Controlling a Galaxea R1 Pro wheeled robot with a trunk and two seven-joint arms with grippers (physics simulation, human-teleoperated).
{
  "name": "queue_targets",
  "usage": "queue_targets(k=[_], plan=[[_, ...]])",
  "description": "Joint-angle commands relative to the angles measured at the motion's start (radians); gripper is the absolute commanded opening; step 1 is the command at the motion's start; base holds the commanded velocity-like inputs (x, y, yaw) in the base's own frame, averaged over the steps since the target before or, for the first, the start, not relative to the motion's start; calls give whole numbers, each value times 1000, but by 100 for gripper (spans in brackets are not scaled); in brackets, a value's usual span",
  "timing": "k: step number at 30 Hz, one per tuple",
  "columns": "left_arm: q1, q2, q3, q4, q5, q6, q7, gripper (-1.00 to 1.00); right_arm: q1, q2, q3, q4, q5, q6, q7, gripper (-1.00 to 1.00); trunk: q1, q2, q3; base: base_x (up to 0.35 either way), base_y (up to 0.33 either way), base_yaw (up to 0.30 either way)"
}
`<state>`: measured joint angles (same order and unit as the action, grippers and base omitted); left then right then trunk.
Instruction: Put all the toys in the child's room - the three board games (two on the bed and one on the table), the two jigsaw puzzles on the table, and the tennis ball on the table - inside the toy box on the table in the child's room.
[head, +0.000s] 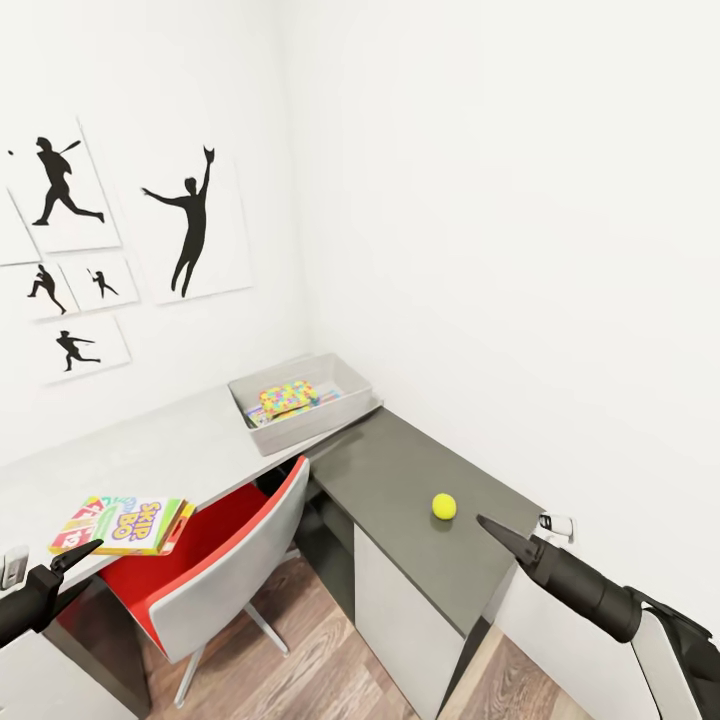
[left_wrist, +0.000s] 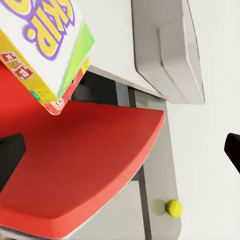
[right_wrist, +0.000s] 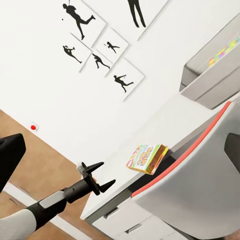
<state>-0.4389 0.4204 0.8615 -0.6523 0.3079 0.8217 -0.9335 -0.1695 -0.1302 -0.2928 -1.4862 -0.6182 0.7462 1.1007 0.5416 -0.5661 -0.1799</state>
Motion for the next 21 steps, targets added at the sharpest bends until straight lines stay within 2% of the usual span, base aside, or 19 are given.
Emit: queue_targets(k=[1, 21], plan=[[-1, 0, 2, 0, 0, 5, -2, 100, -1, 0, 0, 0, -4, 6, 1, 100, 4, -9, -5, 0, 0, 0], [-1, 0, 2, 0, 0, 5, -2, 100, -1, 0, 0, -2, -4, 6, 2, 100, 81, -149, -68, 0, 0, 0]])
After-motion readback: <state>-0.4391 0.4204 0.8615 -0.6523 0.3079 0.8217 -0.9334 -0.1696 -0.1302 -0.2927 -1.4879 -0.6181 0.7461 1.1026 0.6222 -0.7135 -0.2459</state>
